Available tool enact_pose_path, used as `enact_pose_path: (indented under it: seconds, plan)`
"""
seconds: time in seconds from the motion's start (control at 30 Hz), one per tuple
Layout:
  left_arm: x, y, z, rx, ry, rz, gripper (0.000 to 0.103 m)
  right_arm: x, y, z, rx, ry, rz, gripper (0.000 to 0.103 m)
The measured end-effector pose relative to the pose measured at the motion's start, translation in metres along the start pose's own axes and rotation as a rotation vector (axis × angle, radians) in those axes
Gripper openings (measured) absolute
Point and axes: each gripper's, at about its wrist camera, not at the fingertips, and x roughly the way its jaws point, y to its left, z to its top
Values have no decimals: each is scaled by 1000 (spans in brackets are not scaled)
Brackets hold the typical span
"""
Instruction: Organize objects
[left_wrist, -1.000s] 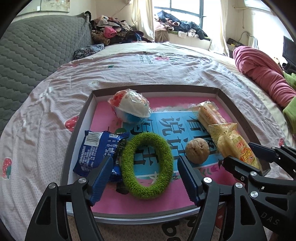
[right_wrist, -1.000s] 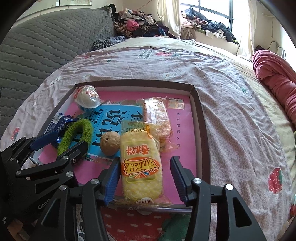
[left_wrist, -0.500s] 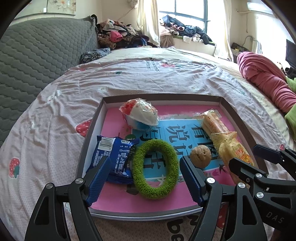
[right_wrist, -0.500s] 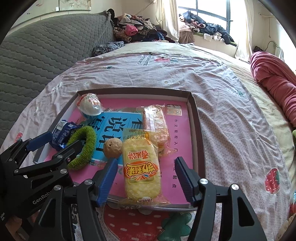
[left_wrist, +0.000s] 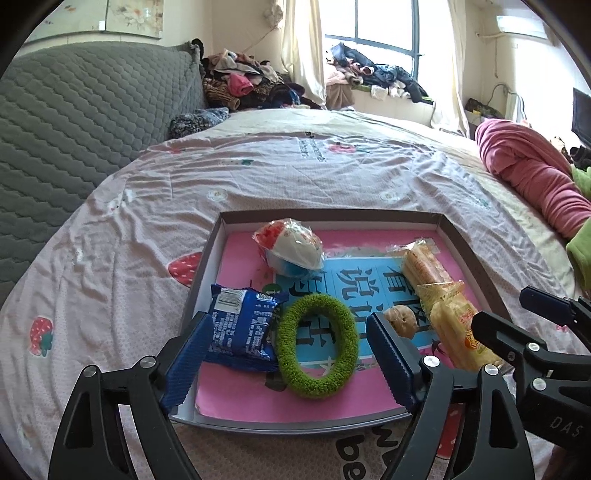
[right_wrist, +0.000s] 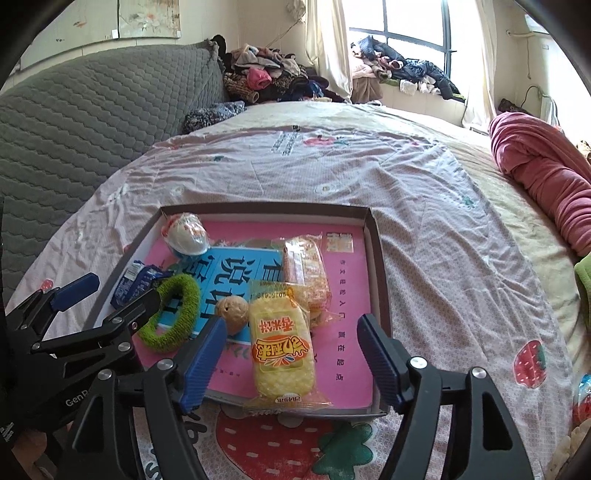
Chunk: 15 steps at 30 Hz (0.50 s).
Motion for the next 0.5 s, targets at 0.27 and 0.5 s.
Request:
enact_pose_path:
  seconds: [0.27, 0.5]
  plan:
    - [-6, 2, 2, 0, -12, 7, 91, -9, -1, 2, 9, -25, -20, 84]
    - [-14, 5, 4, -7, -21, 6, 91, -16, -1, 2, 15, -39, -24, 88]
